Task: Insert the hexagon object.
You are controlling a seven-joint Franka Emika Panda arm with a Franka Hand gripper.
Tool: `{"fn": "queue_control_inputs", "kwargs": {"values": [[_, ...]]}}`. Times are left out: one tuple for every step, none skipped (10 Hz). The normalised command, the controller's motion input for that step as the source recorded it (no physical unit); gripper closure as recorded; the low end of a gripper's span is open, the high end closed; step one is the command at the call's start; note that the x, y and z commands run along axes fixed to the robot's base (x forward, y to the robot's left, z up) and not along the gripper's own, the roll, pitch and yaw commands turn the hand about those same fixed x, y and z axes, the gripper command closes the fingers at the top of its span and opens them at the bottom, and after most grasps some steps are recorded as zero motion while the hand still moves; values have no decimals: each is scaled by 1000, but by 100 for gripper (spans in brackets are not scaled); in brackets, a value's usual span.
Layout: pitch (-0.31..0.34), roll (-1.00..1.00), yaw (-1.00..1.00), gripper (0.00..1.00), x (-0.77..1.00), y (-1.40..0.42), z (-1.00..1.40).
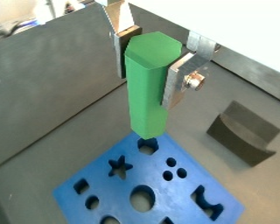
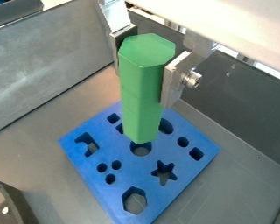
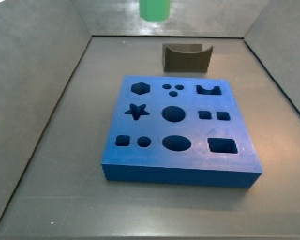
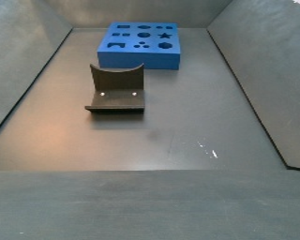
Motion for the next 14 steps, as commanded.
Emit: {"fn": "queue_control_inputs", "kwargs": {"values": [[0,0,-1000,100,0,0,-909],[0,0,-1000,100,0,0,-897],[0,0,-1000,100,0,0,-894],[0,0,-1000,100,-17,0,-949],[0,0,-880,100,-109,206,-1000],[0,-10,-629,100,-169,437,-1000],[0,-9,-557,100,-183,511,-1000],[0,-9,-520,100,-200,546,-1000],[0,-11,-511,100,-203,546,-1000],[-7,-214,-240,100,0,257,-726],[0,-44,0,100,91,0,-74],[0,0,0,100,20,-3,0],[-10,0,-206,100,29,-40,-120],[0,0,-340,100,0,-86,-117]]}}
